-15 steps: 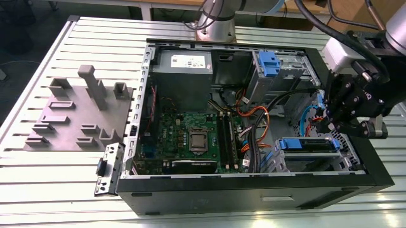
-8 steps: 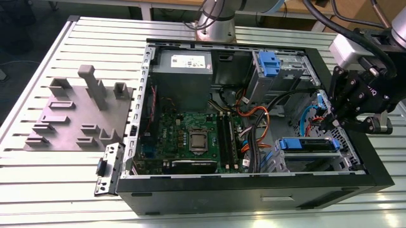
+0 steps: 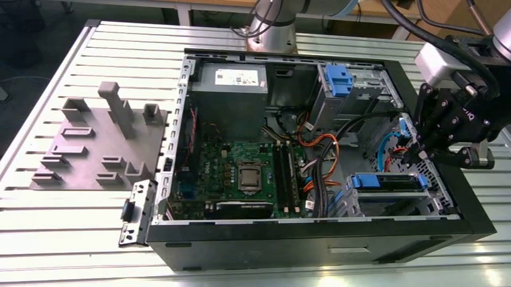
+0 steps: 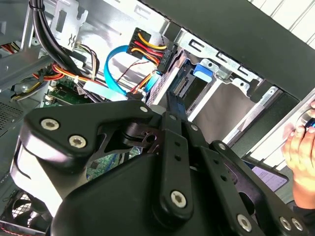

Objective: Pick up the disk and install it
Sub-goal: 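Insert the first disk wire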

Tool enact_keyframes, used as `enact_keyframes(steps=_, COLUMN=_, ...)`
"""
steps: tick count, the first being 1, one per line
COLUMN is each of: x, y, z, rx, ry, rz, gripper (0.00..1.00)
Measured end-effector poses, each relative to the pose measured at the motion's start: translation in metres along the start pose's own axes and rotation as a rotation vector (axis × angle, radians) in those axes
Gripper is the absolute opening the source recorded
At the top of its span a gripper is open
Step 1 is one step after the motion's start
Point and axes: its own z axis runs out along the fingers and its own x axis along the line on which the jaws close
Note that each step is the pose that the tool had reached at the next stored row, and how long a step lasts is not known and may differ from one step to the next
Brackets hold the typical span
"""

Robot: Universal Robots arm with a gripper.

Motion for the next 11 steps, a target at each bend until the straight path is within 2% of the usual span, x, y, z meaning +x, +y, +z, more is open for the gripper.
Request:
enact_keyframes(steps=3, x=0.0001, y=-0.0013, z=0.0, rx=-0.0003, ry=0.0001, rz=0.0, gripper=0.11)
enact_keyframes(steps=7, x=-0.0012, y=-0.0072, z=0.0, rx=-0.0043, ry=0.0001, rz=0.0, gripper=0.11)
enact_keyframes(steps=11, x=-0.0102, y=-0.0108, z=0.0001, rx=-0.0112, ry=0.0036, rz=0.0, gripper=0.11)
